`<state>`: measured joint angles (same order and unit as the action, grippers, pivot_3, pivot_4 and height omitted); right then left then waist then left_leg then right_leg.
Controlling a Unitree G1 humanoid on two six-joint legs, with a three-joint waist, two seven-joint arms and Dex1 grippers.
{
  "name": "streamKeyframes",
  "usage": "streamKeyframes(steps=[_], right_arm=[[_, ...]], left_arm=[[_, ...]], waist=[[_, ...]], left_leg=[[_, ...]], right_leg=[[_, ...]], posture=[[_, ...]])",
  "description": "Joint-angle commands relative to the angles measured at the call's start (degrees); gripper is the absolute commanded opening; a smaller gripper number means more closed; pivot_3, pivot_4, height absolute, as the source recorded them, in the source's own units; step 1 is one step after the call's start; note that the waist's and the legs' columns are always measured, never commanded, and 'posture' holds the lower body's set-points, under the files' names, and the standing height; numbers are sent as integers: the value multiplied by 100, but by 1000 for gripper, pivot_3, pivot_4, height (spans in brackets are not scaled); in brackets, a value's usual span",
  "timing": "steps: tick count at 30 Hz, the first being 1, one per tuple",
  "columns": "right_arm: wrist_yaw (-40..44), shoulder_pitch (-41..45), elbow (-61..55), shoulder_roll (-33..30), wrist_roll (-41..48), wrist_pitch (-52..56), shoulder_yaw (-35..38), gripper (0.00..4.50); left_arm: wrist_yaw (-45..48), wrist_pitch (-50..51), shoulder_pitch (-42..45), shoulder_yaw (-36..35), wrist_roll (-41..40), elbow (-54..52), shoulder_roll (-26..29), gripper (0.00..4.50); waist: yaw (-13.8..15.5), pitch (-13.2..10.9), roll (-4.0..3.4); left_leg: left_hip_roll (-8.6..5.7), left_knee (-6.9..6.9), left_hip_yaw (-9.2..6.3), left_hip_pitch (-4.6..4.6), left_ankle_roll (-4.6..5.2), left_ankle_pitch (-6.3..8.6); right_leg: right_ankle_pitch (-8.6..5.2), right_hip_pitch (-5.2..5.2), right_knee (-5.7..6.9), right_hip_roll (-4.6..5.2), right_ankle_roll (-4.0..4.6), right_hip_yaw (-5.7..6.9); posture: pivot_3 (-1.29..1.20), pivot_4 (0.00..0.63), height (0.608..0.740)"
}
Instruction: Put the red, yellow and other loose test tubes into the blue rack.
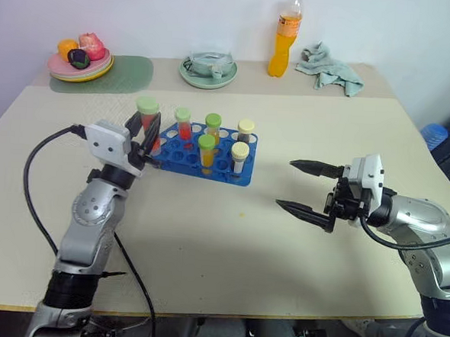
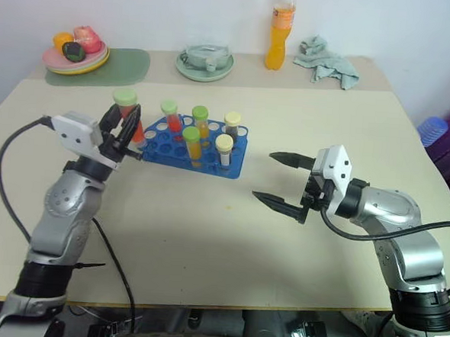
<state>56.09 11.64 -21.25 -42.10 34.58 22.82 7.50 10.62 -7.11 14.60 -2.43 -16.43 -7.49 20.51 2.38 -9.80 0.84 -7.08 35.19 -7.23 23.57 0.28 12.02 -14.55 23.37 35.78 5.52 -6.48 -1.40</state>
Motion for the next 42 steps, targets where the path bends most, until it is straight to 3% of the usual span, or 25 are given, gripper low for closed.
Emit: streamKeyframes(steps=[1, 7, 19, 42], right_arm=[[-328, 157, -399, -178, 234, 436, 286, 4500], [-915, 321, -807, -322, 522, 1271, 450, 4500], [-1436, 427, -1234, -383, 872, 1847, 622, 4500], [-1443, -23, -1250, -359, 732, 1570, 606, 4500]], left_arm=[[122, -505, 207, 0, 327, 204, -177, 770], [266, -822, 483, -6, 531, 745, -540, 770], [531, -823, 798, -45, 428, 1507, -975, 770], [885, -790, 355, -215, 498, 1638, -872, 770]], waist=[[0, 0, 0], [0, 0, 0], [-2, 0, 1], [-9, 1, 0]], left_leg=[[0, 0, 0, 0, 0, 0], [0, 1, -2, 0, 3, 0], [-1, 4, -2, 0, 5, -1], [-1, 5, -3, -1, 6, -1]], right_leg=[[0, 0, 0, 0, 0, 0], [7, 0, 1, 0, -14, 3], [16, -1, 2, -3, -31, 4], [17, -1, 5, -4, -31, 4]], posture=[[0, 150, 740], [0, 150, 740], [0, 150, 740], [0, 150, 740]])
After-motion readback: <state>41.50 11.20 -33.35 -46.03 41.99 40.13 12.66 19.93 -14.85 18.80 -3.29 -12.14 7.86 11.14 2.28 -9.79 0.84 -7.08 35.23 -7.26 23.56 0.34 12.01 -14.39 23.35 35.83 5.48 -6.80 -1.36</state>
